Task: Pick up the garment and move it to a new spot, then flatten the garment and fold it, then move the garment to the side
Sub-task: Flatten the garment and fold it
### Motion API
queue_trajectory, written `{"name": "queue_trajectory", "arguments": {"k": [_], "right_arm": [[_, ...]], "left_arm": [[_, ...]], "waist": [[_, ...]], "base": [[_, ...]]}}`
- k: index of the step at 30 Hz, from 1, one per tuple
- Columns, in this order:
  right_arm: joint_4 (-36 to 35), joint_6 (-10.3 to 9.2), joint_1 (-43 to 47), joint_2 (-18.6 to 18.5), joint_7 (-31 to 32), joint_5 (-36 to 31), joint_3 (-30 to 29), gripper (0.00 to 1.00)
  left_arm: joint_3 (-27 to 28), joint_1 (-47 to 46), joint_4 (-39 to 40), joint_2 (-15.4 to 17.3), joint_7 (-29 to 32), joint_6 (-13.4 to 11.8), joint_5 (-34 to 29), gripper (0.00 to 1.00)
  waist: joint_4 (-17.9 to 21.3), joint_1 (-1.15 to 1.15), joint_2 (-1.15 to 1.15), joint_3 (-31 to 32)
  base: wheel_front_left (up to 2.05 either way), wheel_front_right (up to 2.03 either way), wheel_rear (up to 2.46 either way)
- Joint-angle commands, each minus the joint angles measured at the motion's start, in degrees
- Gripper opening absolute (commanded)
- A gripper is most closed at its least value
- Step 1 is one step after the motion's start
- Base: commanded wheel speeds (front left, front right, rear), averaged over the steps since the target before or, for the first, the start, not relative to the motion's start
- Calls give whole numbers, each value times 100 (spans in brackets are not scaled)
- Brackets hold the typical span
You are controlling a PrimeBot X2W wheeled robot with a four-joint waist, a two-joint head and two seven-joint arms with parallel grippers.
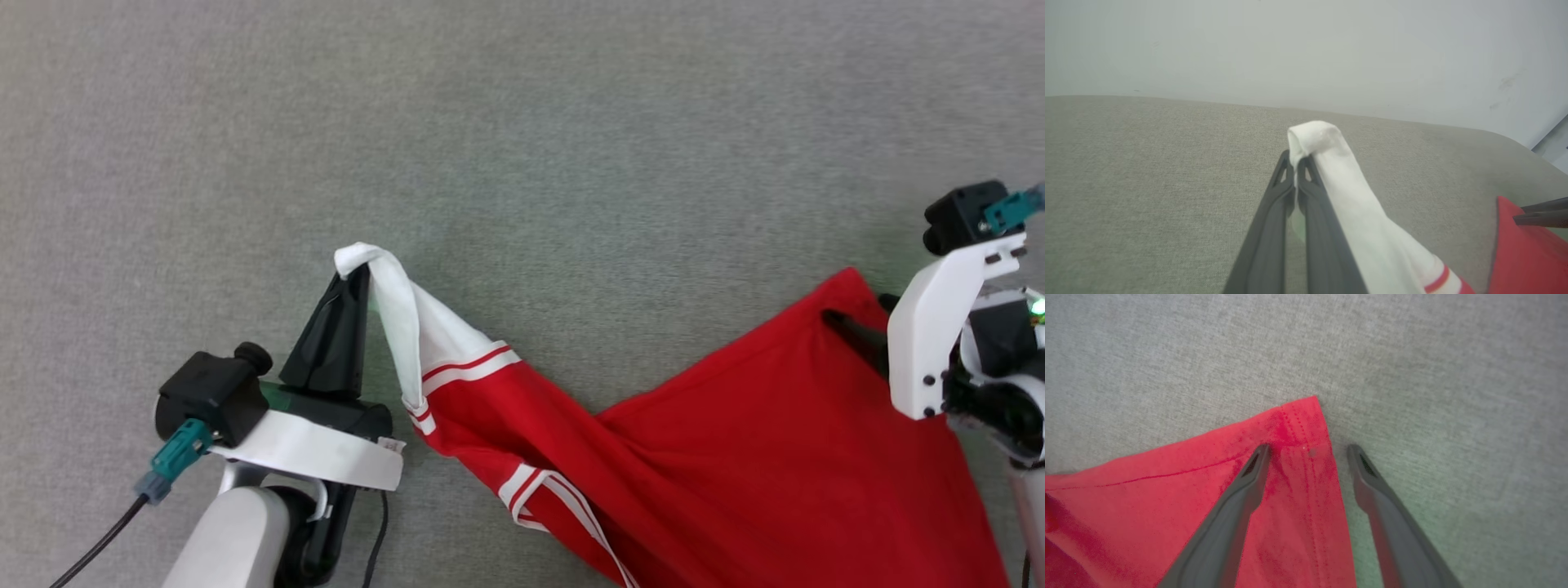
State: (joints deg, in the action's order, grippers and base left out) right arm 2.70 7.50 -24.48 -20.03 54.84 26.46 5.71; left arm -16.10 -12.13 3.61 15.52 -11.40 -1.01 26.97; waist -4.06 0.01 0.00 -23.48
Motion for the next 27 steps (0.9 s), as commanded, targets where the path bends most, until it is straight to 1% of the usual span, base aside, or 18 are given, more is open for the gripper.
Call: {"name": "queue_trajectory", "arguments": {"k": [1, 5, 6, 7, 8, 10, 13, 18, 23, 25, 27], "right_arm": [[112, -2, -63, 0, 155, 3, 89, 100], [491, -2, 87, 54, 732, 73, 275, 100], [560, -2, 141, 82, 854, 117, 321, 76], [631, 0, 198, 139, 994, 194, 335, 18], [658, 1, 233, 182, 1103, 245, 345, 0], [684, 6, 278, 211, 1240, 335, 343, 0], [511, 5, 174, 82, 1078, 334, 283, 0], [454, 5, 2, 12, 836, 449, 352, 0], [479, -2, -340, -93, 317, 471, 414, 0], [536, -2, -488, -186, 116, 377, 513, 0], [583, -1, -705, -184, -137, 380, 588, 0]], "left_arm": [[-35, -122, -45, -46, -60, 40, -31, 0], [-94, -220, -159, -117, -133, 103, 8, 0], [-101, -229, -189, -132, -146, 117, 13, 0], [-104, -238, -220, -141, -166, 126, 14, 0], [-106, -243, -248, -151, -176, 130, 18, 0], [-111, -234, -313, -160, -198, 135, 22, 0], [-96, -187, -426, -121, -185, 151, 56, 0], [24, -253, -497, -41, -118, 120, 170, 0], [163, -540, -637, 180, 38, 164, 205, 0], [220, -747, -737, 270, 168, 210, 272, 0], [290, -1043, -807, 370, 300, 237, 286, 0]], "waist": [[-188, -1, 0, -199], [-274, -1, 0, -274], [-288, -1, 0, -279], [-298, -1, 0, -281], [-304, -1, 0, -281], [-309, -1, 0, -246], [-253, -1, 0, -84], [-126, -1, 0, 267], [76, -1, 0, 734], [165, -1, 0, 917], [263, -1, 0, 1038]], "base": [[0, 0, 0], [0, 0, 0], [0, 0, 0], [0, 0, 0], [0, 0, 0], [0, 0, 0], [0, 0, 0], [0, 0, 0], [0, 0, 0], [0, 0, 0], [0, 0, 0]]}}
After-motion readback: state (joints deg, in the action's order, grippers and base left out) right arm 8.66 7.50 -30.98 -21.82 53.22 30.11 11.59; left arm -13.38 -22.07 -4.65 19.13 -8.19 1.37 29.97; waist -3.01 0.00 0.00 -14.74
